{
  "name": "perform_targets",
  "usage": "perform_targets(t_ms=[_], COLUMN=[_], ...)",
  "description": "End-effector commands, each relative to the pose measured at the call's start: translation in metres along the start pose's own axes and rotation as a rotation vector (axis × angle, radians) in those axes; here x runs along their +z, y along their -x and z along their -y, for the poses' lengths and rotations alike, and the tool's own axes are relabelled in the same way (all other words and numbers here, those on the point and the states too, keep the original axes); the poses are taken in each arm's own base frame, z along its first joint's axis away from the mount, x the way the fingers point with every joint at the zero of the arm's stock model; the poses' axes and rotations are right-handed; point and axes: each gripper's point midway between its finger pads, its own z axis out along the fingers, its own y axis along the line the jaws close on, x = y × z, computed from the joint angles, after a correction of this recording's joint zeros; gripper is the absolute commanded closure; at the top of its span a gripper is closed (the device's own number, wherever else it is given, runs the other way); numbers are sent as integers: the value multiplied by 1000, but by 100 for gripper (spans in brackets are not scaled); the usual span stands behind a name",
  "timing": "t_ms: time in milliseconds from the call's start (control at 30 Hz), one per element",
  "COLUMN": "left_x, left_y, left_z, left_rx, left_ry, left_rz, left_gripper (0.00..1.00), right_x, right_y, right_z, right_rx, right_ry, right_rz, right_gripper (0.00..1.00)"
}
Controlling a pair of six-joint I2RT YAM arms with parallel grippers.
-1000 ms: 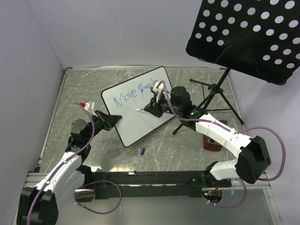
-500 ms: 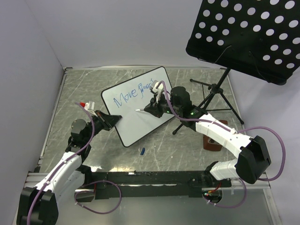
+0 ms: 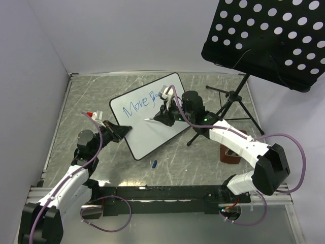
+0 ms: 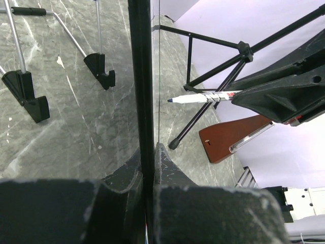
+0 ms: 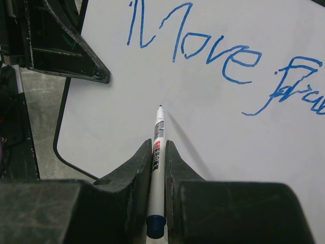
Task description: Write a sentence on the whiteboard
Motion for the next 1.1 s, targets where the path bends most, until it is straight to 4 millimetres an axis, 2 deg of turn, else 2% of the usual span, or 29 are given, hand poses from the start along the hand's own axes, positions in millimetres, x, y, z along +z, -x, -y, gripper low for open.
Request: perform_targets(t_ms=[0,400,533,1067], left_x=[-1,-1,-1,2], left_y=[13,14,15,12], left_z=[28,29,29,25], left_rx=[69,71,74,75], left_ry=[-107,-112,-109,-103], left_rz=[38,39,41,33], left_gripper=[99,99,99,99], right_x=[4,13,12,-9], right_y=[26,17,6,-32], right_z=[-2,1,-1,-22], right_rx=[-28,-20,-10,-23], right_ry=[16,18,23,90], right_rz=[53,27,-9,-99], right_gripper=[100,100,100,100])
